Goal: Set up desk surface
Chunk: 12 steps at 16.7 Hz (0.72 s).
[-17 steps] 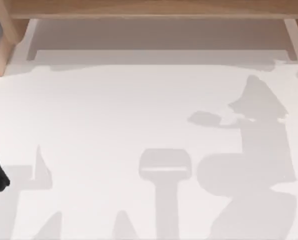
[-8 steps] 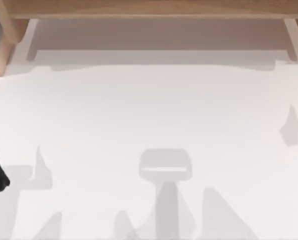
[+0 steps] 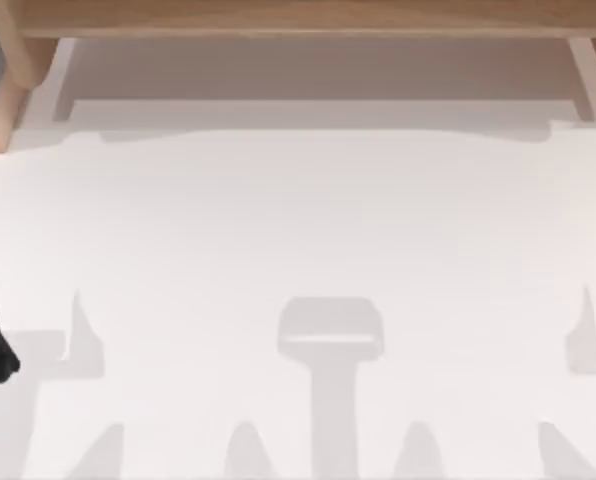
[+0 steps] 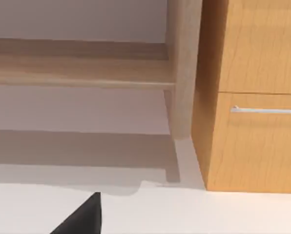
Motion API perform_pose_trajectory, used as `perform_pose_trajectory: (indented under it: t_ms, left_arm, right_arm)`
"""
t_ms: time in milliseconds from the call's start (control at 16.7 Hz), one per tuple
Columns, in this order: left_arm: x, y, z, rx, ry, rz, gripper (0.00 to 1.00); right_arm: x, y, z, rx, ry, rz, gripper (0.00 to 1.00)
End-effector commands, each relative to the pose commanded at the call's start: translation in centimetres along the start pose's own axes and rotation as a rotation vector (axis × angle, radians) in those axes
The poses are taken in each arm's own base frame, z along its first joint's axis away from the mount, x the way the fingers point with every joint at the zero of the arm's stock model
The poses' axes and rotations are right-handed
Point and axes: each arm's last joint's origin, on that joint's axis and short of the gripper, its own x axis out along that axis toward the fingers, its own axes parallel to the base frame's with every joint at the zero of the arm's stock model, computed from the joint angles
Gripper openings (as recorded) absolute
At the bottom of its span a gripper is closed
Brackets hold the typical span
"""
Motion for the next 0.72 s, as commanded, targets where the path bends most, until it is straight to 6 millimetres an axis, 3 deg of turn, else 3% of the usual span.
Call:
perform_pose_trajectory:
  t_ms: [120, 480, 720]
  left_arm:
    - [0.0, 0.0, 0.0, 0.0, 0.0, 0.0, 1.0]
    - [0.0, 0.0, 0.0, 0.0, 0.0, 0.0, 1.0]
    - [0.1, -0.2, 2.6, -0.001, 0.01, 0.009, 1.0]
  right_arm:
    - [-0.1, 0.1, -0.9, 0.026, 0.008, 0.003, 1.0]
    - [-0.1, 0.1, -1.0, 0.029, 0.009, 0.003, 1.0]
    - [-0.1, 0.1, -1.0, 0.029, 0.009, 0.003, 1.0]
